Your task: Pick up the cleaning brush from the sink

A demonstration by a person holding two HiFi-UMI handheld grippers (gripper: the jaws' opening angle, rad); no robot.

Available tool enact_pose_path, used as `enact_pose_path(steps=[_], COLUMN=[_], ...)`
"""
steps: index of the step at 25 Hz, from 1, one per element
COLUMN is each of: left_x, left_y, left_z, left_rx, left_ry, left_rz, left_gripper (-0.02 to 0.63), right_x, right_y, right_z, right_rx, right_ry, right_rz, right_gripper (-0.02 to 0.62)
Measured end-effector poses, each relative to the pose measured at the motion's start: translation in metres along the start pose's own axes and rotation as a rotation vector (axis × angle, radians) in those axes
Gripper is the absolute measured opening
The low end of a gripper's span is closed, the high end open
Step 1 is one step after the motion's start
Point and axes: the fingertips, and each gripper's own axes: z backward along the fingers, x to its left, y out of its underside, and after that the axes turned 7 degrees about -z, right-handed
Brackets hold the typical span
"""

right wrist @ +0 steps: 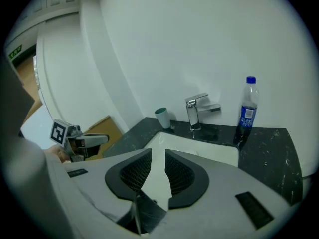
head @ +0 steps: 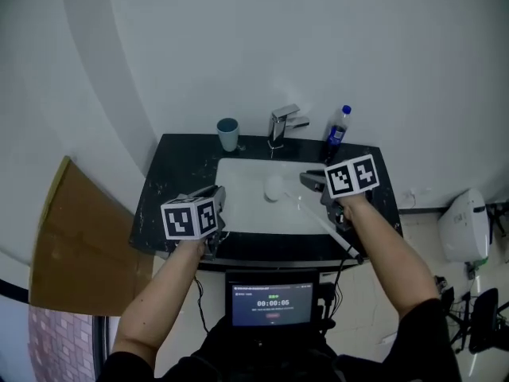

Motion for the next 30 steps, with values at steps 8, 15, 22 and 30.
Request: enact_pose_path(steps=[8, 15, 22, 30], left_x=[0.004, -0.020, -0.013, -0.010], left_y=[0.020, 0.048, 0.081, 0.107], left_z=[-0.064, -0.095, -0.123, -0.139], left_rx=[0.091, 0.159, 0.228, 0.286], left_ry=[0.071, 0.092, 0.042, 0.021], left_rz=[0.011, 0.004, 0.027, 0.050], left_gripper=[0.063, 0.063, 0.063, 0.063], right_x=[-0.091, -0.160, -0.201, -0.198], right_y=[0.066, 0.135, 0.163, 0.171], right_z=[-0.066, -0.094, -0.111, -0.121], right_rx=[0.237, 0.473, 0.620, 0.766], right_ry=[0.176, 0.272, 0.351, 0.370], right_rz=[-0.058, -0.009, 0.079, 0.144], right_gripper=[0.179, 0.179, 0.179, 0.179])
